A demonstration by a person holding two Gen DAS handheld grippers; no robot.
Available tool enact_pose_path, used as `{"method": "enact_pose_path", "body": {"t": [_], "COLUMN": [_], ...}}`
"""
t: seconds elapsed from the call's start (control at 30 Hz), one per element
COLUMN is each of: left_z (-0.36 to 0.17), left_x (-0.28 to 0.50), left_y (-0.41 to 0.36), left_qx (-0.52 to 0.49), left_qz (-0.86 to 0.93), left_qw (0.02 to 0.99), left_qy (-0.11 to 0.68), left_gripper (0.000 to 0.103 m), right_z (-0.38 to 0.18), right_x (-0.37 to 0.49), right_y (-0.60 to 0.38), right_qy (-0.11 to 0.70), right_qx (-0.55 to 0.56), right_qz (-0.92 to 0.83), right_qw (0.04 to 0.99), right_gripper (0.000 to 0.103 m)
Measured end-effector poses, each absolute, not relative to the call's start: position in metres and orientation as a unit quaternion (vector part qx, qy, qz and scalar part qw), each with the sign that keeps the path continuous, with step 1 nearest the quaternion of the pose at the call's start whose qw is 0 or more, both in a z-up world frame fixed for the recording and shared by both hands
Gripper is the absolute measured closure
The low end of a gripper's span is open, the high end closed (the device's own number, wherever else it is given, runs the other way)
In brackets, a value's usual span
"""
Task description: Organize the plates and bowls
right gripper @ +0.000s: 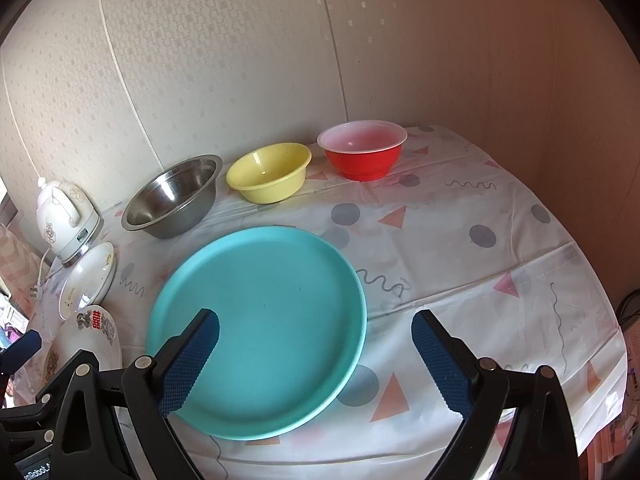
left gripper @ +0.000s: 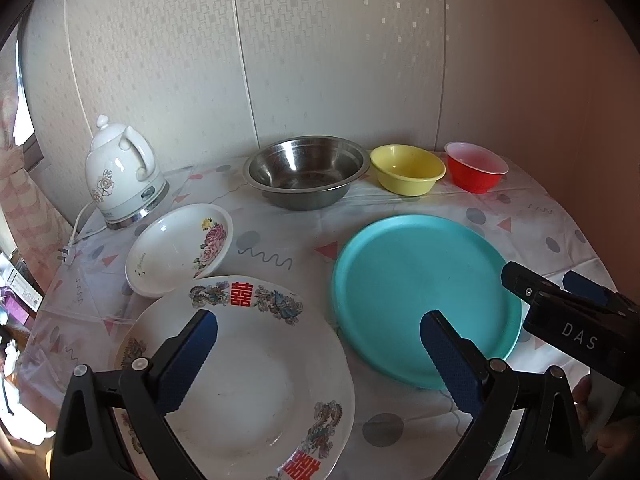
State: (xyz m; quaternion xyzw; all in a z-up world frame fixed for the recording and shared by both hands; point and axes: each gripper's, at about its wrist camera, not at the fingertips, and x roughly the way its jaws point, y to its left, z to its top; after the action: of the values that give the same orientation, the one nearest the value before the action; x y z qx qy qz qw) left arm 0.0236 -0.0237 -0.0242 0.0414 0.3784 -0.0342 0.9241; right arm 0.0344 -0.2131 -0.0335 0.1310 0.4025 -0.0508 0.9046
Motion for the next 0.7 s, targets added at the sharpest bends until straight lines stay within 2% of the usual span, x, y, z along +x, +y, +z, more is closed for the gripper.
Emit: {"method": "enact_pose_path", "body": {"t": [0.07, 0.17, 0.23, 0.3, 0.37, 0.43, 0.47, 0.53, 0.63, 0.7], "left_z": [-0.025, -0.028, -0.030, -0.032, -0.030, -0.030, -0.032, -0.036, -0.041, -0.044], "left_x": [0.027, 0.035, 0.044, 0.054, 0.064, 0.075, 0.082, 0.096, 0.113, 0.121], "left_y": [-0.023, -0.023, -0.023, -0.021, -0.018, -0.015, -0.012, -0.006, 0.001, 0.002], "left_qx": [0.038, 0.030, 0.023, 0.014, 0.008, 0.002, -0.005, -0.026, -0.048, -0.053], "left_qz": [-0.038, -0.063, -0.085, -0.102, -0.110, -0.120, -0.124, -0.121, -0.122, -0.126], "left_qw": [0.922, 0.912, 0.902, 0.893, 0.890, 0.883, 0.878, 0.867, 0.855, 0.848], "left_qy": [0.384, 0.403, 0.422, 0.438, 0.443, 0.453, 0.463, 0.483, 0.501, 0.512], "left_gripper": [0.001, 0.001, 0.011, 0.016, 0.019, 0.032, 0.034, 0.050, 0.058, 0.069], "right_z": [-0.037, -0.041, -0.046, -0.051, -0.055, -0.058, -0.060, -0.065, -0.070, -0.073], "right_x": [0.035, 0.035, 0.037, 0.039, 0.040, 0.042, 0.042, 0.043, 0.045, 0.046], "right_y": [-0.215, -0.218, -0.222, -0.228, -0.233, -0.238, -0.240, -0.244, -0.246, -0.246], "right_qy": [0.407, 0.417, 0.425, 0.434, 0.440, 0.445, 0.447, 0.454, 0.462, 0.466], "right_qx": [0.136, 0.145, 0.156, 0.164, 0.171, 0.177, 0.180, 0.185, 0.186, 0.182], "right_qz": [-0.047, -0.037, -0.033, -0.037, -0.037, -0.039, -0.041, -0.043, -0.041, -0.041], "right_qw": [0.902, 0.897, 0.891, 0.885, 0.881, 0.877, 0.875, 0.871, 0.866, 0.865], "right_gripper": [0.004, 0.011, 0.018, 0.026, 0.030, 0.039, 0.040, 0.049, 0.057, 0.062]}}
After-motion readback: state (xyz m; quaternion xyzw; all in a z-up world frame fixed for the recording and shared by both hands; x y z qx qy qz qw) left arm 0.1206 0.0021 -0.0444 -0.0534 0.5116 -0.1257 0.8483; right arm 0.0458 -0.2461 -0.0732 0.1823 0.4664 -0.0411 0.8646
